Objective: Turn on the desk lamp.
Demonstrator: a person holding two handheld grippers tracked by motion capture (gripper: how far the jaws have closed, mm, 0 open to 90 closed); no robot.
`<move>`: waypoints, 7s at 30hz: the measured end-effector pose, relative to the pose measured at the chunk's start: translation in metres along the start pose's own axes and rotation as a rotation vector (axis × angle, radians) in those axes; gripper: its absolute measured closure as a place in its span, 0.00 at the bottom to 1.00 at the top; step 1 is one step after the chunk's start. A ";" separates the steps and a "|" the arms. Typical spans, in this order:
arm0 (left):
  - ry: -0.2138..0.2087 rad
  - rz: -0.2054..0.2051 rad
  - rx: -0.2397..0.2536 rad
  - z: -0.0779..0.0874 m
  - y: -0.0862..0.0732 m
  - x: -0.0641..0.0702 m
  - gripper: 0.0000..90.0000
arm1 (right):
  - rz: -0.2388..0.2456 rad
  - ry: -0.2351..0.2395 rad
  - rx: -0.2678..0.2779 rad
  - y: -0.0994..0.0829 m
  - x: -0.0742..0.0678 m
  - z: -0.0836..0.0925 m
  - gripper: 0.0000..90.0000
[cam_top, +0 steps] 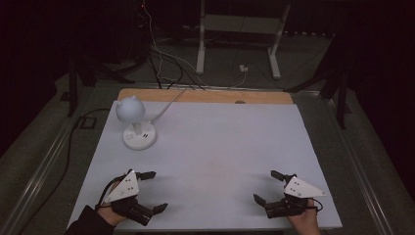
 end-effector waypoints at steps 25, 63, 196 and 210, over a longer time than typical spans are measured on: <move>0.219 0.080 0.038 0.007 0.018 -0.038 0.00 | -0.014 0.002 0.011 0.000 0.000 0.001 0.00; 0.513 0.244 -0.008 -0.003 0.017 -0.097 0.00 | -0.013 0.003 0.012 0.000 0.000 0.002 0.00; 0.773 0.396 -0.317 -0.056 -0.023 -0.161 1.00 | -0.027 0.016 0.004 -0.001 0.000 0.001 0.00; 0.765 0.394 -0.323 -0.059 -0.027 -0.162 1.00 | -0.028 0.018 0.001 -0.002 0.000 0.000 0.00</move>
Point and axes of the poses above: each handheld gripper's, and its own axes: z roughly backward along the jaws, y roughly out of its top, x roughly to its right, the point moved 5 cm from there along -z, roughly forward along the jaws, and after that the axes turned 7 degrees about y, right-handed, at the moved point
